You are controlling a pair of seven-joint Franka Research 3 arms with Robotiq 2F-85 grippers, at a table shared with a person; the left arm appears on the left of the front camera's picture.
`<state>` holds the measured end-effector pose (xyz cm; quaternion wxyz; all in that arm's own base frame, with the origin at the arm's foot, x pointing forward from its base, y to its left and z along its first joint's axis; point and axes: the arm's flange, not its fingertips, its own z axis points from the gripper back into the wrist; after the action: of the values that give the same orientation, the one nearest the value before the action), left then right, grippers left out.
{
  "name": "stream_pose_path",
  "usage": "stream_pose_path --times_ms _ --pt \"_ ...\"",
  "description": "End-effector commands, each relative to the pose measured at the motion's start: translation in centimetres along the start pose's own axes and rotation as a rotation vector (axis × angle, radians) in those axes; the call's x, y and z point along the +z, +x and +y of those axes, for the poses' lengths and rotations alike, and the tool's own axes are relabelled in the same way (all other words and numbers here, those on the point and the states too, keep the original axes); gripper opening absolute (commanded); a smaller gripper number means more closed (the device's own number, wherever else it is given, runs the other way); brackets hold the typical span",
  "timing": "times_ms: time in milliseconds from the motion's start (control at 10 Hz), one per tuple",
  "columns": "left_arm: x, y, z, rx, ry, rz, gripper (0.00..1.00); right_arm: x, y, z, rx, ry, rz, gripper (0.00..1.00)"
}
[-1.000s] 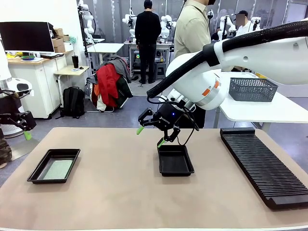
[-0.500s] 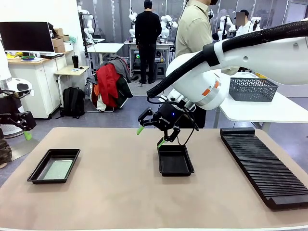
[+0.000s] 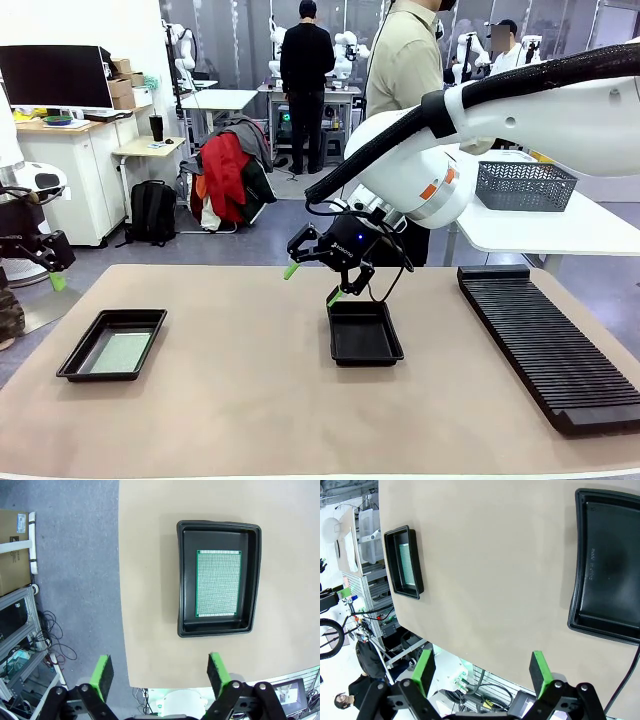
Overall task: Inspect and transfer BCBs to ESD trays.
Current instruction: Pick up the Blank PCB from the PCB Rack and place it in the right ESD tray.
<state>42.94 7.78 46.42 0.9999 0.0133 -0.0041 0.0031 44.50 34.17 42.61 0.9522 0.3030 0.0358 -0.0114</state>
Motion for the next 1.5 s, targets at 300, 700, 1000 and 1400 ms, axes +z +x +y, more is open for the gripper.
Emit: stream_pose_path --times_ms 300,700,1000,1400 --pt "-0.27 -0.07 0.06 -0.006 -0.001 0.000 1.00 0.04 -0.03 -0.02 -0.003 -0.011 -0.003 1.00" --pt "-0.27 -0.07 0.06 -0.006 -0.001 0.000 1.00 0.04 -0.03 -0.02 -0.003 -0.011 -0.003 1.00" --pt "-0.27 -0.07 0.06 -0.006 -0.001 0.000 1.00 0.04 -0.03 -0.02 -0.003 -0.011 -0.003 1.00" --pt "-0.27 -0.07 0.06 -0.006 -0.001 0.000 1.00 0.04 -0.03 -0.02 -0.003 -0.011 -0.003 1.00"
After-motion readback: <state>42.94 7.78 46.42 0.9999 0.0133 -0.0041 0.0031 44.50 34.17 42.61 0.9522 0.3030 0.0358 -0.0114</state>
